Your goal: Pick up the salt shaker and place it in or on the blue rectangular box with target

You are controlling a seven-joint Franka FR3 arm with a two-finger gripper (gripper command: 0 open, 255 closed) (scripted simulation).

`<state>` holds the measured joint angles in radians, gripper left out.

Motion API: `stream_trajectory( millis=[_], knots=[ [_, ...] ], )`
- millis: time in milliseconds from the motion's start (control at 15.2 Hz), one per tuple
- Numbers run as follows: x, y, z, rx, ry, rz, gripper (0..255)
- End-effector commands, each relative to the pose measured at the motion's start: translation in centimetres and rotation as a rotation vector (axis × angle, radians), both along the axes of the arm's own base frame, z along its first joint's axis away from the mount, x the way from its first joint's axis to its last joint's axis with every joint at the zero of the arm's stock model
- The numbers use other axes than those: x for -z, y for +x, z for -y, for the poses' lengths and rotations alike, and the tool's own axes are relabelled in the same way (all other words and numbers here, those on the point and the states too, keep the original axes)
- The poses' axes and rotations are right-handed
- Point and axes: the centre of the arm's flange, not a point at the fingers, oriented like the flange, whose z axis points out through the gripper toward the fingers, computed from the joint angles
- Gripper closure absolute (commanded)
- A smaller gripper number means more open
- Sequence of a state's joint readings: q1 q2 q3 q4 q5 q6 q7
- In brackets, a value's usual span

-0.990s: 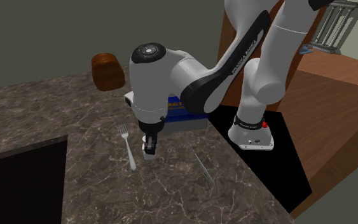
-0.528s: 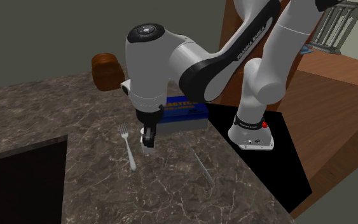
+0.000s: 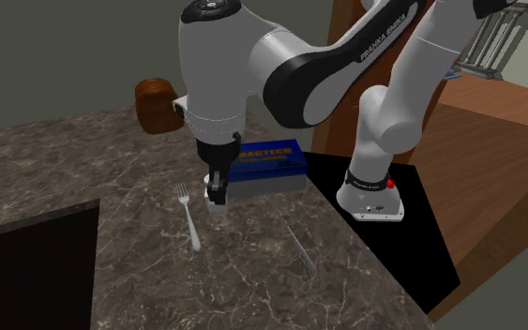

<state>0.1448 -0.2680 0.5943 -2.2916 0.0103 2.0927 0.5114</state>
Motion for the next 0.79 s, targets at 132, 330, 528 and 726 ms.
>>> stream_trajectory(
  millis=[132,330,528,726],
  knots=[
    [-2.2,0.0,0.1,0.000,0.000,0.000,255],
    [-3.7,0.0,0.1,0.000,0.000,0.000,255],
    [-5.3,0.0,0.1,0.000,0.000,0.000,255],
    [-6.6,0.0,0.1,0.000,0.000,0.000,255]
  ],
)
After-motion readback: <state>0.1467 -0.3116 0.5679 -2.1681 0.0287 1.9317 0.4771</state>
